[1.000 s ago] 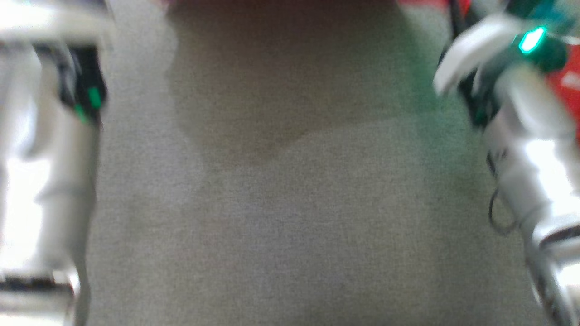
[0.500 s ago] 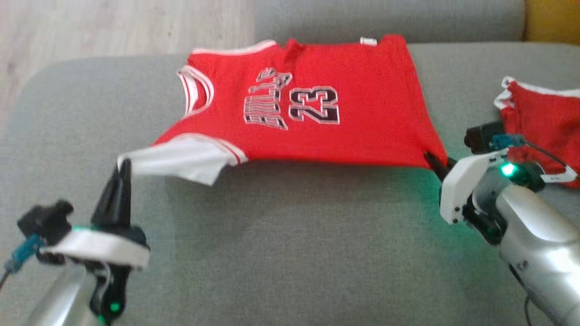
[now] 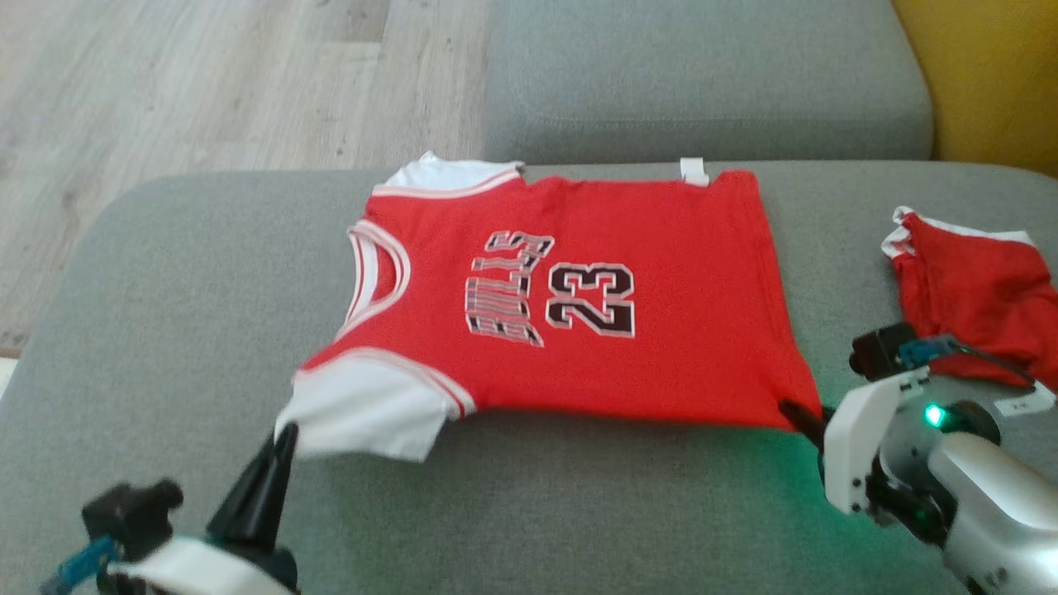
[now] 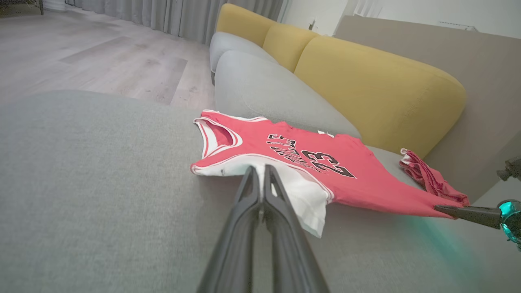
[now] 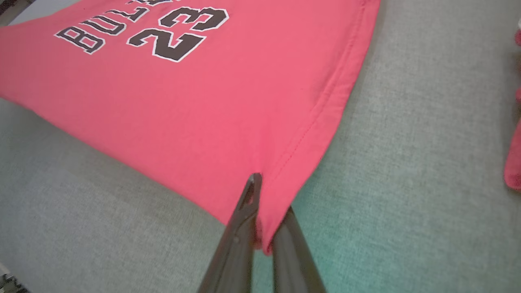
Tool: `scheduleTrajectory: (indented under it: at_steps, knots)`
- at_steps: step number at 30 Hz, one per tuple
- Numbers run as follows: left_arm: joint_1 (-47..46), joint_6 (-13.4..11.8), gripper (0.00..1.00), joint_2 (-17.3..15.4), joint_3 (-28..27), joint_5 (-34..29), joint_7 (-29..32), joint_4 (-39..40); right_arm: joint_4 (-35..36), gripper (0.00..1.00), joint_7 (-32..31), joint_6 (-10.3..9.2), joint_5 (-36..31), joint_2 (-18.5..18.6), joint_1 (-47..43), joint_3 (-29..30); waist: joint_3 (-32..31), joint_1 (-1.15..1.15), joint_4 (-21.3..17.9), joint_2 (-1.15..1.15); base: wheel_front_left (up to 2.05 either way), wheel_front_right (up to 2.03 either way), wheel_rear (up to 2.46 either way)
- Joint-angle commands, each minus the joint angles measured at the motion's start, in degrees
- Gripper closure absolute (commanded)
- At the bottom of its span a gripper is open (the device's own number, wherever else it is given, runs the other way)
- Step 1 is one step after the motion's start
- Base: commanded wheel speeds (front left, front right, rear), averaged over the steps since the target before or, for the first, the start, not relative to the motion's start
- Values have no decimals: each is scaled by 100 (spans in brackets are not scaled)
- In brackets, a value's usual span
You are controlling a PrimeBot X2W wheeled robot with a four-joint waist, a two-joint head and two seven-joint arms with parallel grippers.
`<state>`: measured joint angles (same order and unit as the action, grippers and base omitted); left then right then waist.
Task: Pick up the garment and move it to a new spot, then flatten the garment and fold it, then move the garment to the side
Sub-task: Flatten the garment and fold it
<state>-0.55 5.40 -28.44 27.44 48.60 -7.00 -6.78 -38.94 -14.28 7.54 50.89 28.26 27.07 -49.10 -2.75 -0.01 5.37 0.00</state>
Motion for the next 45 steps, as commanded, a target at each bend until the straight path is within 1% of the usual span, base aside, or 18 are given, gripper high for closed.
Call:
scheduleTrajectory:
  at_steps: [1, 6, 9, 11, 14, 17, 18, 22, 26, 30, 37, 40, 45]
  knots:
    - [-113, -58, 100, -261, -254, 50, 22, 301, 195, 100, -59, -5, 97, 231, -7, -5, -71, 1, -14, 0, 0, 0, 0]
    - [393, -283, 100, -503, -289, 151, 220, 962, 642, 100, -405, -5, 397, 486, -339, 45, -123, 1, -46, 0, 0, 0, 0]
    - [470, -407, 100, -593, -353, 141, 256, 1191, 837, 100, -485, -5, 432, 572, -400, 179, -81, 1, -72, 0, 0, 0, 0]
    - [394, -436, 100, -666, -317, 7, 302, 1235, 887, 100, -525, -5, 366, 579, -367, 263, -34, 1, -91, 0, 0, 0, 0]
    - [175, -430, 100, -693, -256, -100, 409, 1162, 897, 100, -611, -5, 256, 507, -265, 394, 57, 1, -125, 0, 0, 0, 0]
    - [-162, -347, 100, -744, -170, -261, 534, 951, 848, 100, -749, -5, 169, 368, -113, 544, 182, 1, -175, 0, 0, 0, 0]
    - [-430, -270, 100, -765, -121, -336, 627, 766, 776, 100, -855, -5, 111, 265, 19, 652, 301, 1, -216, 0, 0, 0, 0]
    - [-907, -140, 100, -850, -5, -581, 742, 465, 630, 100, -1003, -5, -26, 113, 279, 775, 509, 1, -289, 0, 0, 0, 0]
    - [-1579, 25, 100, -837, 143, -745, 852, 38, 381, 100, -1152, -5, -154, -141, 623, 920, 763, 1, -356, 0, 0, 0, 0]
    - [-2275, 134, 100, -802, 315, -862, 932, -456, 140, 100, -1224, -5, -275, -361, 923, 991, 964, 1, -384, 0, 0, 0, 0]
    - [-3371, 202, 100, -728, 704, -943, 937, -1362, -219, 100, -1285, -5, -396, -626, 1345, 1008, 1225, 1, -421, 0, 0, 0, 0]
    - [-3753, 206, 100, -726, 1025, -985, 887, -1632, -329, 100, -1312, -5, -434, -691, 1515, 969, 1329, 1, -449, 0, 0, 0, 0]
    - [-4292, 207, 100, -704, 1540, -854, 772, -1999, -451, 100, -1337, -5, -469, -758, 1802, 888, 1524, 1, -480, 0, 0, 0, 0]
